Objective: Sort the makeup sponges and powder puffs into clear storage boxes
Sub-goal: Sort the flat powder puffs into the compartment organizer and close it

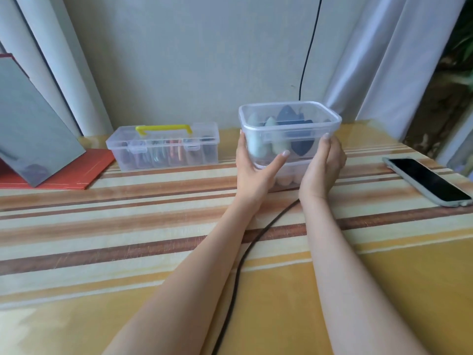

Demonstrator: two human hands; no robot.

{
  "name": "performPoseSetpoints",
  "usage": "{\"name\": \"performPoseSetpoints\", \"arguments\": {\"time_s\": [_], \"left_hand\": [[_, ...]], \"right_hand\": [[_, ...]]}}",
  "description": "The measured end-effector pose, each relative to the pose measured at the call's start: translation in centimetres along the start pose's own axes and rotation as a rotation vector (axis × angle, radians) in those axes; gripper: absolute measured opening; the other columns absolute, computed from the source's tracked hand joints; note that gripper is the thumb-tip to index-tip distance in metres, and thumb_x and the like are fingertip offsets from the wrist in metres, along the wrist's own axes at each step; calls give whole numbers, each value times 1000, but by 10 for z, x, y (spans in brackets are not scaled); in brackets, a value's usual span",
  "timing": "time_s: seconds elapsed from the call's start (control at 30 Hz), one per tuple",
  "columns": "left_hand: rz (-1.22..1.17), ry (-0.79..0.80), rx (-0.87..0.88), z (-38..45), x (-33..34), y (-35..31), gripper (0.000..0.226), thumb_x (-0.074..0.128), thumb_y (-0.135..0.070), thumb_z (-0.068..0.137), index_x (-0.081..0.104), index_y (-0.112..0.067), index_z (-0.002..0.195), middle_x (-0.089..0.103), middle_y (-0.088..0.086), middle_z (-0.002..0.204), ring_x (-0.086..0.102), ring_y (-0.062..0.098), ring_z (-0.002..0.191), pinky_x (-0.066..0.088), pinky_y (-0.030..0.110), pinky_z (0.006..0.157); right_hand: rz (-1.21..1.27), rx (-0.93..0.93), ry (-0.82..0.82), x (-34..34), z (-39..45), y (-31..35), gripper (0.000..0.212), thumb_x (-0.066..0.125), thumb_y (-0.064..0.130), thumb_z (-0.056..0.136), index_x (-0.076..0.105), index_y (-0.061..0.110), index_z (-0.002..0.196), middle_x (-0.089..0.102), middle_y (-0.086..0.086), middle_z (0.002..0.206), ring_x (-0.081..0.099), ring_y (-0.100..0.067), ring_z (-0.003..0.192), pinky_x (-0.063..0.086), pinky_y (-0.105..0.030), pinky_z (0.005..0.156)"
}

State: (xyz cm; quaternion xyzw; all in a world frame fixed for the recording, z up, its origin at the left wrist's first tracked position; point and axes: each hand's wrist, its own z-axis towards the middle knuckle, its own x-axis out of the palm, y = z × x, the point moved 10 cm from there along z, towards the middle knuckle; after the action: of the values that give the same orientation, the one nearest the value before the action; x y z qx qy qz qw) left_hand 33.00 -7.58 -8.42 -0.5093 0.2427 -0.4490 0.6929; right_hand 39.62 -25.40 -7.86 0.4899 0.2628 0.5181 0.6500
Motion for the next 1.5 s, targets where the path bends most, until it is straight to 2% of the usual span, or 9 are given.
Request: {"name": "performPoseSetpoints", "arguments": {"time_s": [0.17,0.37,0.63,0.8,0.9,1.0,1.13,1.4,1.5], "left_hand": [[113,-159,57,-11,-51,-19,112,82,-49,56,23,-22,146,37,0,148,37,13,137,33,41,113],[349,-279,210,-43,-169,-62,88,85,-40,61,36,-24,133,51,-7,129,51,7,121,43,40,103],[454,-335,103,-41,-289,-65,88,84,-35,65,37,-22,138,57,-12,124,55,-9,109,45,12,91],[523,-326,144,-38,-288,-66,80,78,-44,65,41,-24,133,55,-9,128,51,7,120,38,34,107],[797,-403,253,-40,-278,-87,85,74,-60,65,47,-16,132,50,0,137,36,20,135,21,44,116],[1013,-489,258,-46,-246,-98,89,70,-67,65,49,-14,134,41,1,146,22,20,142,6,54,116],[1351,-276,305,-43,-162,-87,75,46,-73,78,54,-16,127,32,0,151,9,19,146,-14,62,108],[1726,52,287,-42,-84,-34,64,44,-59,85,40,-26,140,13,6,159,-7,30,146,-36,66,89],[1717,15,243,-44,-99,-34,47,49,-43,85,51,-27,129,30,6,150,9,31,143,-31,68,92]], "right_hand": [[25,-35,147,35,-34,25,56,40,49,88,56,9,123,53,-9,130,44,-12,118,36,-24,95],[107,-3,499,102,-127,48,47,43,51,85,47,20,120,42,0,130,40,-11,117,32,-21,89],[89,28,878,172,-214,63,66,49,50,82,40,18,139,43,-5,145,38,-21,134,32,-43,111],[113,31,855,168,-215,60,64,48,45,84,39,18,142,43,0,145,39,-16,133,32,-42,112],[129,-9,738,159,-203,70,57,44,45,86,46,16,135,51,-1,137,46,-16,126,37,-40,107],[210,71,469,131,-168,73,46,38,48,85,55,18,115,60,7,109,54,1,101,42,-24,83],[296,187,195,82,-112,51,33,40,54,92,56,29,107,58,23,96,52,22,77,39,-5,61],[196,353,-77,20,-84,-3,20,54,27,87,51,21,106,61,11,94,59,-10,82,42,-21,67],[-30,311,10,28,-81,-6,28,51,33,91,54,13,111,58,3,97,54,-20,88,34,-23,66]]}}
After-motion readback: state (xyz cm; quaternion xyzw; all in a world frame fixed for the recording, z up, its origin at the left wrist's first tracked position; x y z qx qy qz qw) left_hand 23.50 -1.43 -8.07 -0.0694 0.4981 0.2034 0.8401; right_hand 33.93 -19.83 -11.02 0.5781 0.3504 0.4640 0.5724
